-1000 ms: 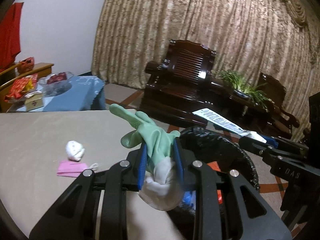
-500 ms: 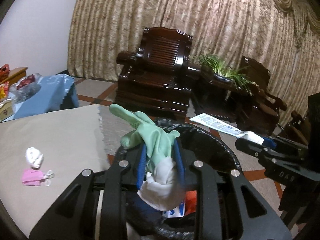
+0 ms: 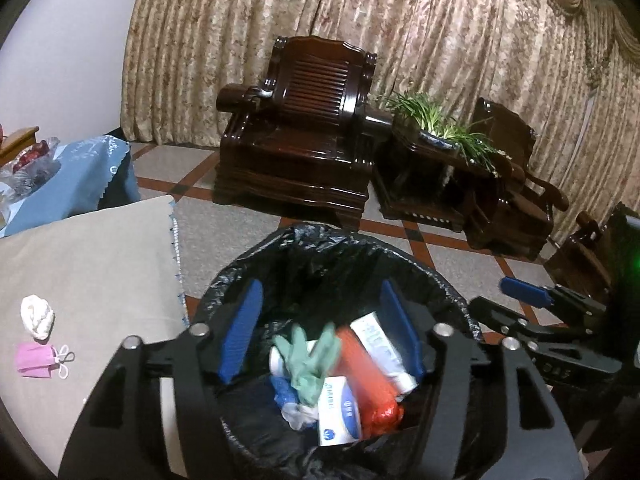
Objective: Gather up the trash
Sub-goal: 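Move both open tools back toward the pink mask and white tissue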
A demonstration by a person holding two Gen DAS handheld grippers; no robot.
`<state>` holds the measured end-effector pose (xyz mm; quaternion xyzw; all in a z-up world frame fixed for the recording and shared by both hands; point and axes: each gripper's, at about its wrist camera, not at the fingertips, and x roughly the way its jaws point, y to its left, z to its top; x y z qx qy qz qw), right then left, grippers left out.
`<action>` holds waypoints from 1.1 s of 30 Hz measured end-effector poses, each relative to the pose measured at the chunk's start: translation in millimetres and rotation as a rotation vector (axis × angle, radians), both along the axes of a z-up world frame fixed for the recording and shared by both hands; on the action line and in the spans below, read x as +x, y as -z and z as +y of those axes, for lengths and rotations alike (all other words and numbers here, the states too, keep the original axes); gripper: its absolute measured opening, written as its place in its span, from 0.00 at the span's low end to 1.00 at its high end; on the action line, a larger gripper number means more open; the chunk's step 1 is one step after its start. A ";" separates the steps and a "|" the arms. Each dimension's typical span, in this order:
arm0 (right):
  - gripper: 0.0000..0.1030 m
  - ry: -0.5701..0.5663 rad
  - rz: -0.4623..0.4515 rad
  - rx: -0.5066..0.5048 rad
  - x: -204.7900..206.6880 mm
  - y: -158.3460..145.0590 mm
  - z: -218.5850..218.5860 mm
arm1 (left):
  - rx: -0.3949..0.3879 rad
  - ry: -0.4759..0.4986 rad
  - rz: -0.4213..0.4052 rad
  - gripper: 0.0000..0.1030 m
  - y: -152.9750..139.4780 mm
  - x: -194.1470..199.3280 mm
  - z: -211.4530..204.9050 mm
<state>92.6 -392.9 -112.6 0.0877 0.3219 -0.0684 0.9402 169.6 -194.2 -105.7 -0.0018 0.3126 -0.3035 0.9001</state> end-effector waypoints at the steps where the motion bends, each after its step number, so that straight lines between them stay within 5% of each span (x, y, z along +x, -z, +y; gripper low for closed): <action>1: 0.87 0.008 -0.009 -0.004 -2.6 -0.9 1.0 | -0.002 -0.006 -0.005 0.67 -0.4 -0.5 3.6; 3: 0.94 0.011 -0.023 -0.009 -6.2 -4.1 3.7 | -0.006 -0.017 -0.013 0.72 -4.2 -2.9 15.0; 9: 0.94 -0.014 -0.038 0.013 -6.4 -14.5 22.8 | -0.001 -0.095 -0.046 0.87 -16.5 -12.1 60.7; 33: 0.94 -0.369 -0.054 0.036 49.7 -16.9 207.9 | 0.102 -0.559 -0.042 0.88 -8.9 -38.7 291.1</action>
